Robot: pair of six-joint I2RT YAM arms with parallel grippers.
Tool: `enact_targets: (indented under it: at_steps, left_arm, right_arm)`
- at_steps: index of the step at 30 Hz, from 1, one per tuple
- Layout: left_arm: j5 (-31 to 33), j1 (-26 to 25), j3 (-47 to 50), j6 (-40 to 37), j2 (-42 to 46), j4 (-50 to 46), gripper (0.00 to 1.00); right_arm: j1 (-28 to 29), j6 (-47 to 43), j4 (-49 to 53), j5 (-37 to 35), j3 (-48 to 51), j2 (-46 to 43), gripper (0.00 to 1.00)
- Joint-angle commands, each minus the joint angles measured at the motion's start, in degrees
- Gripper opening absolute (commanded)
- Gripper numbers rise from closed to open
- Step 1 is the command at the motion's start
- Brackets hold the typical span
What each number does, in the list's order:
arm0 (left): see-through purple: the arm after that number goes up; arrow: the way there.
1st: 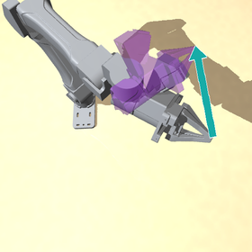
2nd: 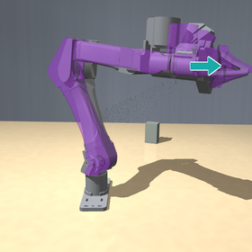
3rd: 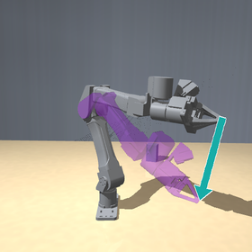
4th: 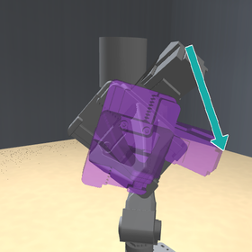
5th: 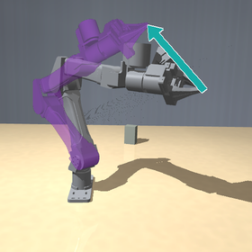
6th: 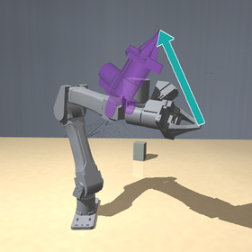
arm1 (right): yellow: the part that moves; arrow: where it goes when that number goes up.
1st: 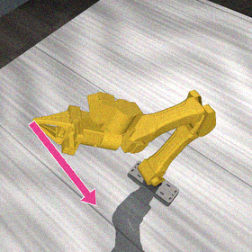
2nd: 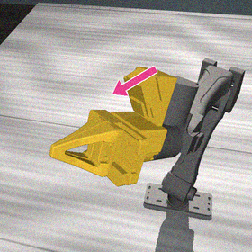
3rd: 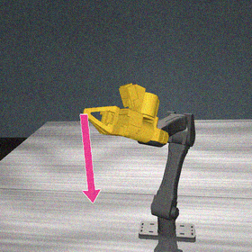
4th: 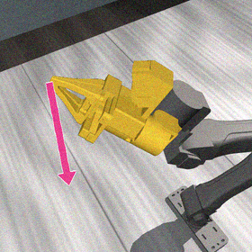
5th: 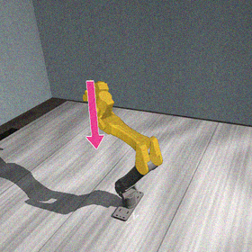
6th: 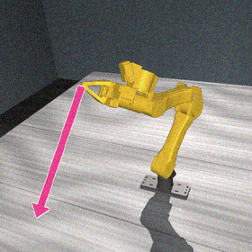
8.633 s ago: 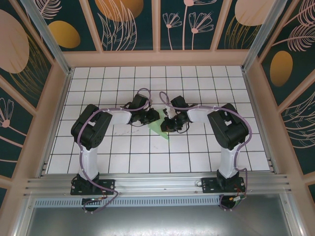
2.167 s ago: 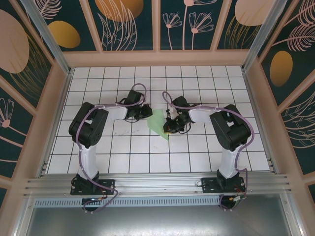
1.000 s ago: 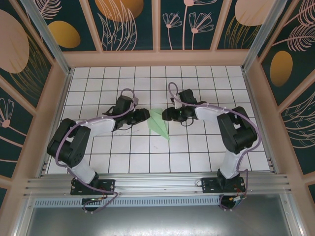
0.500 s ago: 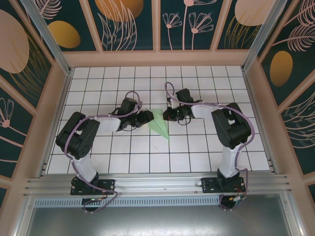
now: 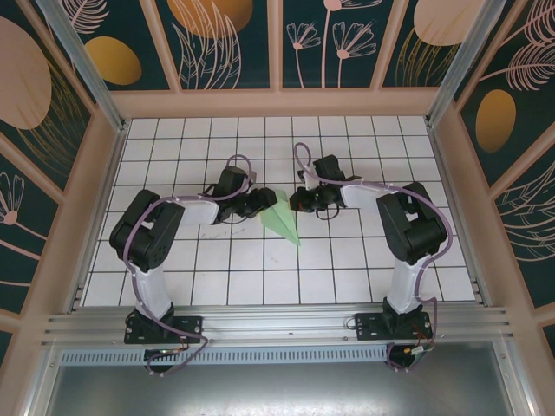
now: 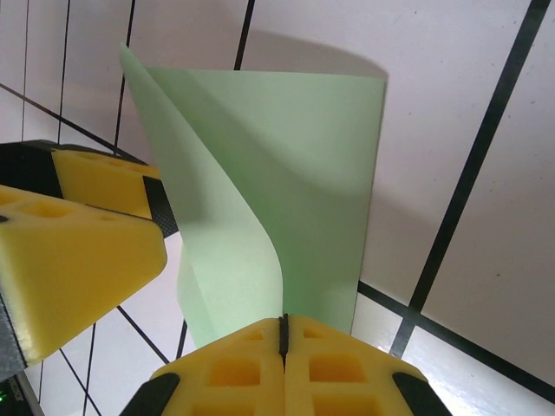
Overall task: Fold a paper plane with a square sheet of paper (fold left side to right side)
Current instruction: Turn over the paper at the center of the table.
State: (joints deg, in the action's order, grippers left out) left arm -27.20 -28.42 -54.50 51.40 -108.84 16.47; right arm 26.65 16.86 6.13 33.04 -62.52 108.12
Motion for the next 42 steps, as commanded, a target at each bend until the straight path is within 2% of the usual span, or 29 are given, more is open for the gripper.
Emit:
enact_targets:
  at_steps: [1,4,7,10,13,18,24,28,32,36,42]
  left_arm:
    - [-2.0,-0.5,-3.2,0.8,-2.2,1.8,0.50]
    - [-2.4,-0.5,-4.1,0.7,-3.3,2.2,0.43]
    - [-2.3,-0.4,-4.5,0.1,-3.3,2.8,0.29]
    - [-1.3,-0.5,-4.4,-1.1,-1.6,2.7,0.13]
    - [0.0,-0.5,-4.6,-2.7,1.1,1.2,0.02]
    - [0.8,-0.4,-6.5,-5.0,6.6,-1.1,0.00]
    - [0.2,0.1,-13.3,-8.1,14.3,-5.4,0.00]
    - [-2.6,0.7,-18.4,-8.0,17.3,-5.8,0.00]
    - [-7.1,0.8,-22.5,-6.5,18.1,-4.5,0.00]
    - [-12.1,0.8,-23.9,-3.0,18.3,0.3,0.00]
    - [-16.4,0.8,-23.0,1.0,18.6,5.3,0.00]
  right_arm:
    - [-0.2,-0.2,-0.9,1.2,1.0,-1.6,0.01]
    - [-0.2,-0.2,-1.0,1.4,1.1,-1.7,0.01]
    - [-0.3,0.0,-1.3,1.4,1.4,-2.5,0.06]
    - [-1.3,0.4,-1.9,1.0,2.4,-5.3,0.20]
    - [-3.2,1.0,-3.3,0.7,4.8,-10.2,0.39]
    - [-8.8,3.1,-7.3,4.6,11.0,-20.3,0.70]
    - [-16.9,8.5,-15.7,17.5,17.9,-30.4,0.99]
    - [-18.5,14.4,-26.2,25.5,21.3,-34.7,0.99]
    - [-17.8,21.6,-38.8,30.1,23.5,-36.0,0.99]
    - [-15.2,22.7,-42.0,31.9,21.8,-35.1,0.99]
    - [-11.6,23.9,-44.1,32.4,16.0,-31.5,0.99]
